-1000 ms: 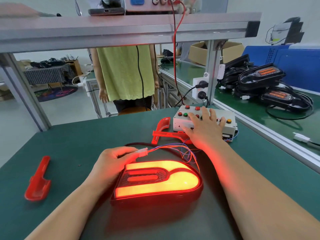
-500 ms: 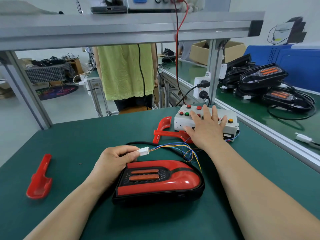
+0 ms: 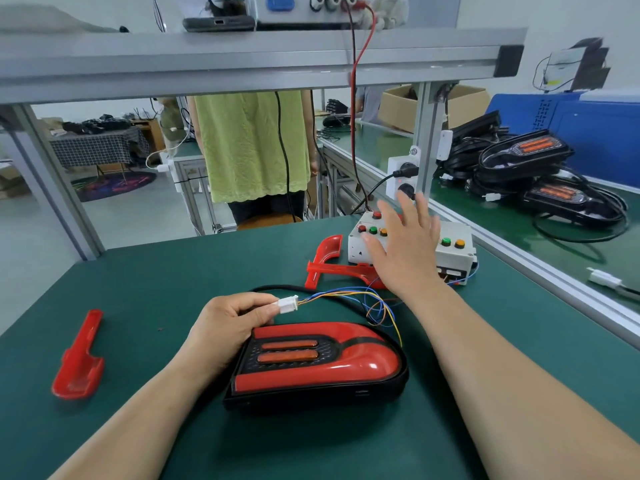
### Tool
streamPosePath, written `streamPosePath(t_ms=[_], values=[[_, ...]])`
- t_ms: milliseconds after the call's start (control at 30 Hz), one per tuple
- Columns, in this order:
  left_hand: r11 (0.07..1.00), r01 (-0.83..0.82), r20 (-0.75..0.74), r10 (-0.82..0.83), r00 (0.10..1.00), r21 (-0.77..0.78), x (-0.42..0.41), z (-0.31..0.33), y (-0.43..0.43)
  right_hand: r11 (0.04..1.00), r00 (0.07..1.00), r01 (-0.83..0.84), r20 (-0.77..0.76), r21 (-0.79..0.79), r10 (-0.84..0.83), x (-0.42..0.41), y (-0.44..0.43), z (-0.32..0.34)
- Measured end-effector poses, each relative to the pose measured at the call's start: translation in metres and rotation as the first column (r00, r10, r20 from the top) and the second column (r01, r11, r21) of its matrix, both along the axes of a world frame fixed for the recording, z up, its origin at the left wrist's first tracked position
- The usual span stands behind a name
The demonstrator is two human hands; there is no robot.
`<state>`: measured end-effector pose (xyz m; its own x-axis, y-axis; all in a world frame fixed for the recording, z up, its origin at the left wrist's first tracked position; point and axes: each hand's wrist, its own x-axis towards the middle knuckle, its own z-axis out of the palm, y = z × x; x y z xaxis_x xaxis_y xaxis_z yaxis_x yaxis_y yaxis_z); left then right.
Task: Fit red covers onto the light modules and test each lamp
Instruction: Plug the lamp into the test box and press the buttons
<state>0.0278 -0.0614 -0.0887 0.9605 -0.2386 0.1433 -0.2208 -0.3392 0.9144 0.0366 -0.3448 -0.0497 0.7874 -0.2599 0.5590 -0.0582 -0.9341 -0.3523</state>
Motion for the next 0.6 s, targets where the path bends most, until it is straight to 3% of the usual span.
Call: streamPosePath(t_ms=[100, 200, 333, 500, 600], values=[[1.000, -0.005, -0.005, 0.005, 1.000, -0.012, -0.001, 0.001, -0.001, 0.983, 0.984, -0.149, 0.110, 0.106, 0.137, -0.004, 0.011, 0.014], [1.000, -0.002, -0.008, 0.002, 1.000, -0.012, -0.001, 0.002, -0.001, 0.946, 0.959, -0.280, 0.102, 0.163, 0.266, -0.012, 0.023, 0.025], [1.000, 0.002, -0.010, -0.002, 1.000, -0.016, -0.002, 0.003, -0.002, 0.865, 0.914, -0.374, -0.024, 0.335, 0.405, -0.030, 0.040, 0.034], [0.998, 0.026, -0.018, -0.027, 0.999, -0.063, -0.005, 0.007, -0.002, 0.834, 0.798, -0.437, -0.283, 0.336, 0.532, -0.049, 0.054, 0.041], [0.997, 0.021, 0.000, -0.021, 1.000, -0.080, -0.008, 0.013, -0.002, 0.819, 0.771, -0.454, -0.307, 0.351, 0.558, -0.056, 0.065, 0.039]])
